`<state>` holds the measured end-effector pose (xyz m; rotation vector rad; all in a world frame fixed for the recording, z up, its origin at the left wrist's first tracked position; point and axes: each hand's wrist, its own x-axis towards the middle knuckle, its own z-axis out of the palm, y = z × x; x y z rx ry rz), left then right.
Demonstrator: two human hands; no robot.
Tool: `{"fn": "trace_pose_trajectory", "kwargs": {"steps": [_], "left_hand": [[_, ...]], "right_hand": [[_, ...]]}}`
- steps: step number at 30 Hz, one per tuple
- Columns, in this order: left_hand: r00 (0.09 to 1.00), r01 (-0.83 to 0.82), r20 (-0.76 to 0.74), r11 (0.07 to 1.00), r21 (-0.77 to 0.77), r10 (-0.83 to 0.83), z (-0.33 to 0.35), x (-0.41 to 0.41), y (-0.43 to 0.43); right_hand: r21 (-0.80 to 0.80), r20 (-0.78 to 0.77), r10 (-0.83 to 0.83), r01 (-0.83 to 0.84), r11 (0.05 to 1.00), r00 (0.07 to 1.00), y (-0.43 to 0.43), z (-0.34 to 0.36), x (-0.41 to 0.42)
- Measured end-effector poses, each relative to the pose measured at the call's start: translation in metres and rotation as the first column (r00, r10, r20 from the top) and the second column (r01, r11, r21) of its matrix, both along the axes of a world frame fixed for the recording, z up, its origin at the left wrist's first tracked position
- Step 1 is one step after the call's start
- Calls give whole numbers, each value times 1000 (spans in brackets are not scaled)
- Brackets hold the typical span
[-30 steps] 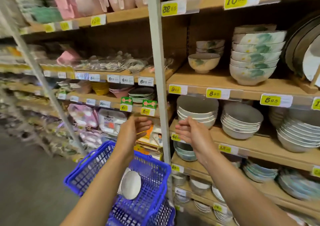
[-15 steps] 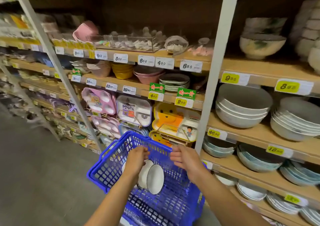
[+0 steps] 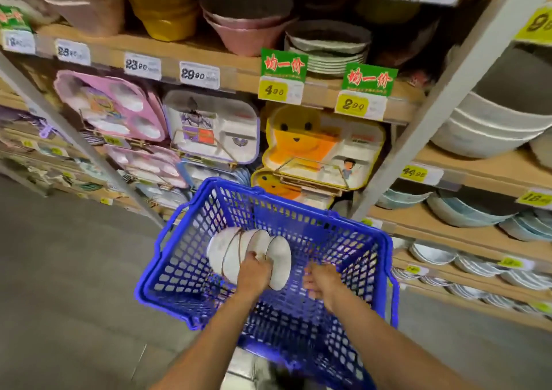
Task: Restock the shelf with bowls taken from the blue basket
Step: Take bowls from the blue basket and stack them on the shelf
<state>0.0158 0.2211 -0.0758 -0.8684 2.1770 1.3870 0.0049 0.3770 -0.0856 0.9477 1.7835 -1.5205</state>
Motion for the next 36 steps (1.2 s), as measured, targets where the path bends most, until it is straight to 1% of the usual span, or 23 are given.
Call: {"fn": "trace_pose_trajectory", "kwargs": {"steps": [3,5,7,9,11,13,15,17,19,21,25,28,32,36], "left_hand": [[991,-128,38,991,34,126,-34,3,16],[983,-175,50,984,14,174,-52,3,26],[986,-149,67,988,-25,151,-68,1,35],[990,-88,102,993,-74,95,-81,-1,39],[991,-57,118,993,-105,69,-92,-3,41],[994,-72,78,991,-109,80,-102,-5,40],[989,-144,-4,986,-84,144,-107,-5,39],[973,-230,-30,971,-73,228,-112,-9,39],[969,-248,-37,965,-90,245,-111,-11,37],[981,-195,-19,973,-127,194,-107,-13,35],[994,-66,70,981,-181,80,-89,-11,27],[997,-33,68,982,-186,46,-69,-5,23],[1000,-15,14,988,-151,17,-39,2,14],[997,39,-61,990,-133,-47,-2,8,4]], "right_hand": [[104,-6,6,-5,995,1000,-7,-39,-17],[180,-4,78,-76,981,997,-11,-59,-33],[210,-30,184,-174,962,982,-16,-78,-51],[229,-64,263,-243,943,963,-23,-96,-67],[216,-94,300,-275,937,949,-28,-118,-78],[189,-61,370,-353,916,927,-33,-136,-80],[152,-10,394,-388,909,919,-37,-147,-80],[145,4,361,-357,923,933,-38,-153,-82],[138,12,336,-334,932,942,-40,-154,-81],[126,30,323,-324,938,946,-35,-151,-81],[222,36,354,-353,909,934,-23,-129,-79],[242,54,382,-383,892,923,-15,-106,-78],[194,0,297,-292,937,955,-4,-68,-69],[86,-103,238,-229,969,966,2,-19,-63]]}}
